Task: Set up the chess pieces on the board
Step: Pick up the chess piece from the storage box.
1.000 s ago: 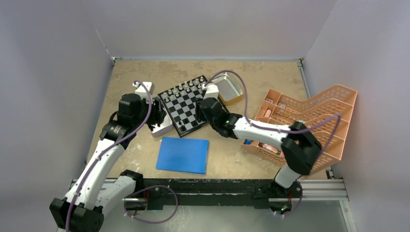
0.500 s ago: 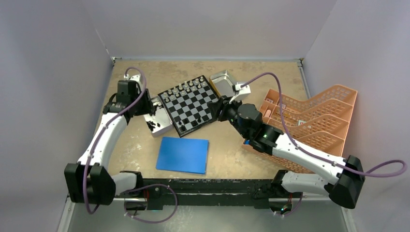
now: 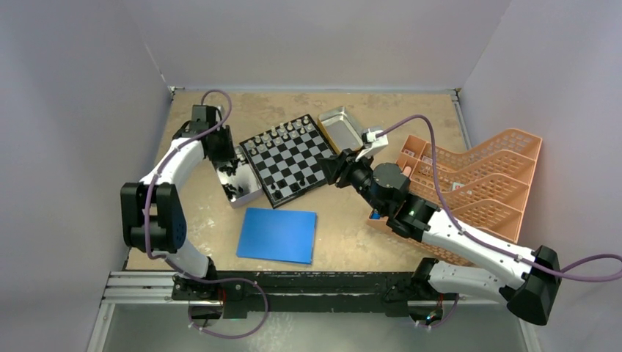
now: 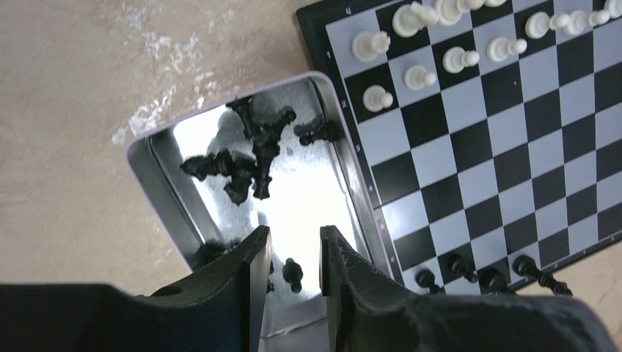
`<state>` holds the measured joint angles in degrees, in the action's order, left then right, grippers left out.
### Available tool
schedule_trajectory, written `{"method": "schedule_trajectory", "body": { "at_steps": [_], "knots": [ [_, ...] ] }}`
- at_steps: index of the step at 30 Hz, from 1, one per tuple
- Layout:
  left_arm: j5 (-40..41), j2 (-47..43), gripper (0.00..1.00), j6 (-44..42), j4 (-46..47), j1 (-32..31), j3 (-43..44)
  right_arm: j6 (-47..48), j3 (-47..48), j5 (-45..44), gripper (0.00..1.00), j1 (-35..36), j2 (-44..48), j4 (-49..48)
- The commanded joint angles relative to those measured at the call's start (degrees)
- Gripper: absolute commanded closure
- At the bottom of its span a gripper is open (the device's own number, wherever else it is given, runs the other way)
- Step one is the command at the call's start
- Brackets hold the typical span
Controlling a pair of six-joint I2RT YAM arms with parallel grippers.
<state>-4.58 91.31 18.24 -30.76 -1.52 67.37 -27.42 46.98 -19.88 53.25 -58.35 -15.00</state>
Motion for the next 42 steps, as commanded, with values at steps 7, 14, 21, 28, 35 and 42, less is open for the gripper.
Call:
{"method": "schedule_trajectory", "body": {
  "at_steps": [7, 14, 21, 28, 35, 42],
  "knots": [
    [3.7, 7.1, 0.70, -2.0, 4.4, 0.5, 6.6, 0.8, -0.3, -0.5, 0.55, 0.2, 2.3, -3.2],
    [4.1, 11.0, 0.73, -3.1, 6.1, 0.4, 7.6, 0.9, -0.8, -0.8, 0.55, 0.2, 2.5, -3.3],
    [3.1, 13.8, 0.75, -3.5, 6.5, 0.4, 7.4, 0.8, -1.2, -1.4, 0.55, 0.2, 2.7, -3.5],
    [2.5, 16.2, 0.74, -3.5, 6.4, 0.5, 6.9, 0.9, -1.3, -1.5, 0.55, 0.2, 2.0, -3.7],
    [1.6, 18.0, 0.73, -3.5, 4.7, 0.4, 7.4, 0.9, -1.5, -1.9, 0.55, 0.2, 2.0, -3.2],
    [0.7, 18.3, 0.70, -3.4, 1.3, 0.3, 8.7, 0.9, -1.7, -2.2, 0.55, 0.2, 2.0, -3.2]
  ]
}}
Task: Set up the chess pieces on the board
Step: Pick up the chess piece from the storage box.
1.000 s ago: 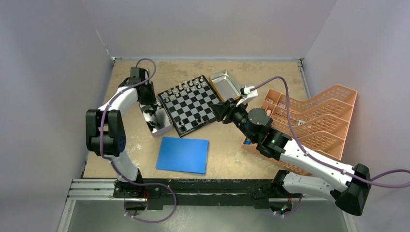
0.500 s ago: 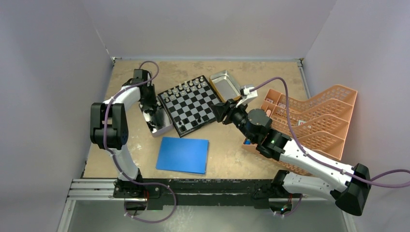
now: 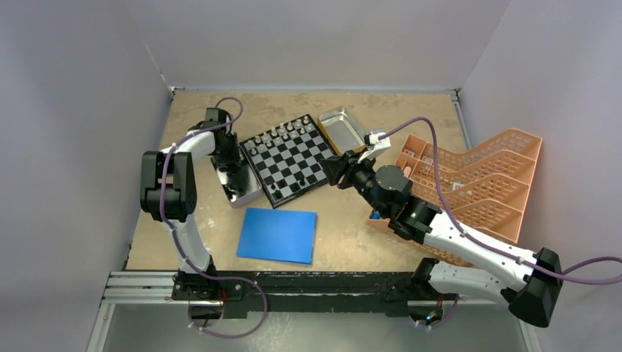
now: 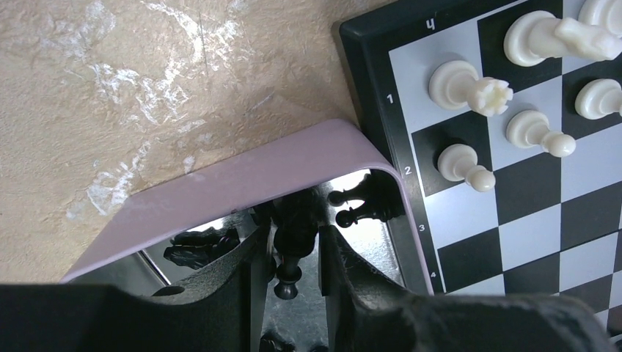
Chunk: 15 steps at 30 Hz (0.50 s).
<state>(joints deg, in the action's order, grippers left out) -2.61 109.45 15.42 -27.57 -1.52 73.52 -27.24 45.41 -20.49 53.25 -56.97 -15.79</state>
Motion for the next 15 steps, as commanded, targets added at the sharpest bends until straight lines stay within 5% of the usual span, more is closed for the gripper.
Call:
{"method": "schedule_trajectory", "body": {
  "at_steps": [1, 15],
  "knots": [
    [-1.3, 0.0, 0.71, -0.6, -2.3, 0.3, 2.7, 0.8, -0.1, -1.6, 0.55, 0.2, 0.4, -2.4],
    [-6.0, -7.4, 0.83, 3.3, -6.9, 0.4, 2.7, 2.5, 0.4, -2.0, 0.55, 0.2, -0.2, -3.0]
  ]
}}
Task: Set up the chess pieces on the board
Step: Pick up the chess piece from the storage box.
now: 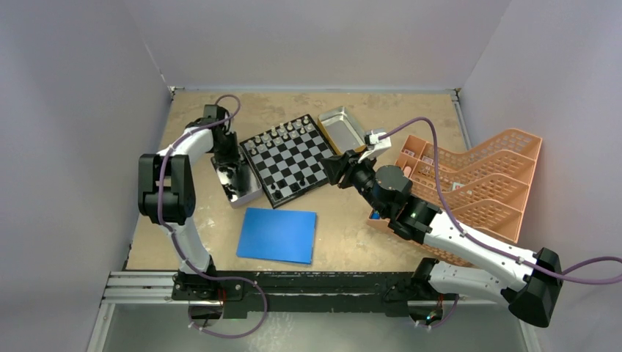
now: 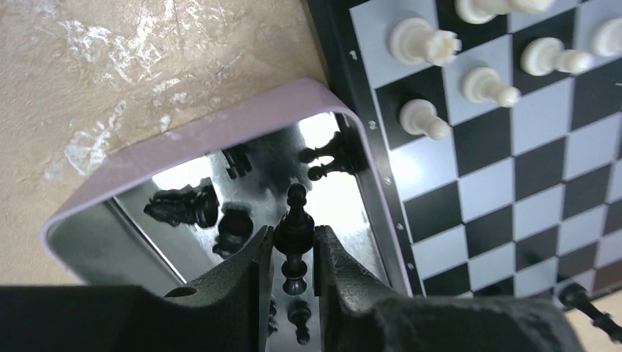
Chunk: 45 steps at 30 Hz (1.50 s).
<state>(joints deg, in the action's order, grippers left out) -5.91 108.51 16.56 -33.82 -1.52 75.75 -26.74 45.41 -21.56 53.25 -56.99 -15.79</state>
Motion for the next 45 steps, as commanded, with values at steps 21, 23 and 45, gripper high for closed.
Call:
{"method": "schedule_trajectory", "body": {
  "at_steps": [21, 23, 45],
  "knots": [
    [-37.2, -30.1, 0.84, 10.9, 2.3, 0.6, -10.4, 49.1, -10.6, 21.2, 0.50, 1.2, -6.7, -42.5],
    [-40.0, -31.1, 0.84, 12.1, 3.0, 0.6, -11.4, 54.1, -12.1, 23.6, 0.49, 2.1, -9.1, -48.0],
    [-57.5, -33.4, 0.85, 20.7, 8.7, 0.6, -19.9, 93.8, -5.0, 21.7, 0.52, 11.6, -36.4, -60.0]
  ]
}}
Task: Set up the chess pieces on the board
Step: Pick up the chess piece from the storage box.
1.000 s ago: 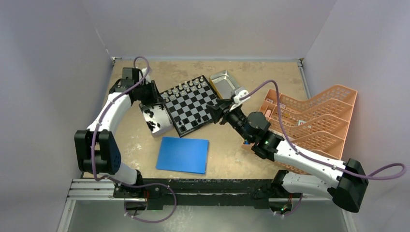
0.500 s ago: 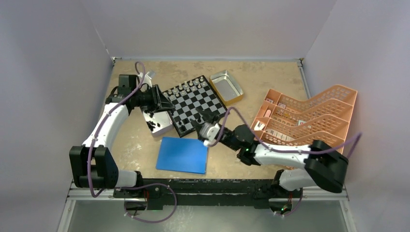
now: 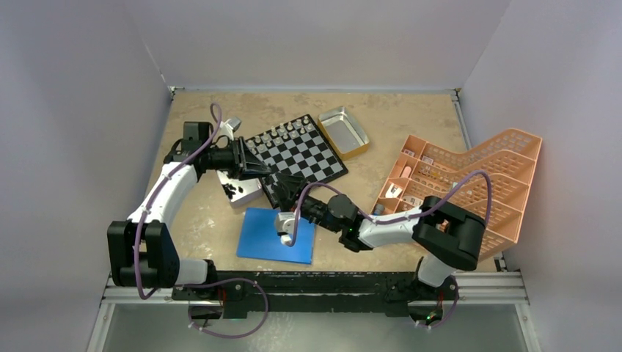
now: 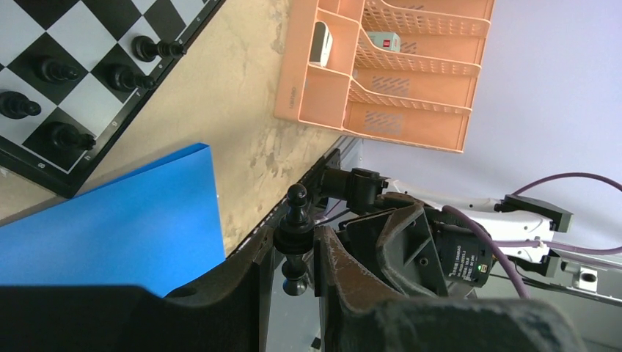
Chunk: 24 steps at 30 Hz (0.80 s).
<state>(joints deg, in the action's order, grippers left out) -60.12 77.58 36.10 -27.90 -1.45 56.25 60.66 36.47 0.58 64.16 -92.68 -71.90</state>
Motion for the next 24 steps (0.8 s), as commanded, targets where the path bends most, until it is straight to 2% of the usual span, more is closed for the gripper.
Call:
{"method": "schedule_trajectory", "body": {
  "at_steps": [1, 16, 21, 24],
  "knots": [
    [-3.4, -2.4, 0.84, 1.3, 2.9, 0.5, -0.5, 7.3, 4.4, -0.4, 0.52, 0.7, -1.2, -3.4],
    [-3.2, -3.0, 0.84, 2.9, 3.5, 0.5, -1.3, 13.9, 7.6, -2.8, 0.53, 2.0, -4.4, 2.6],
    [-2.5, -3.4, 0.84, 3.2, 3.4, 0.5, -1.7, 14.3, 7.7, -3.5, 0.61, 2.2, -5.1, 0.4],
    [-2.5, -3.5, 0.84, 3.5, 3.6, 0.5, -1.9, 14.8, 7.6, -4.2, 0.63, 2.4, -5.6, -1.1]
  ]
}}
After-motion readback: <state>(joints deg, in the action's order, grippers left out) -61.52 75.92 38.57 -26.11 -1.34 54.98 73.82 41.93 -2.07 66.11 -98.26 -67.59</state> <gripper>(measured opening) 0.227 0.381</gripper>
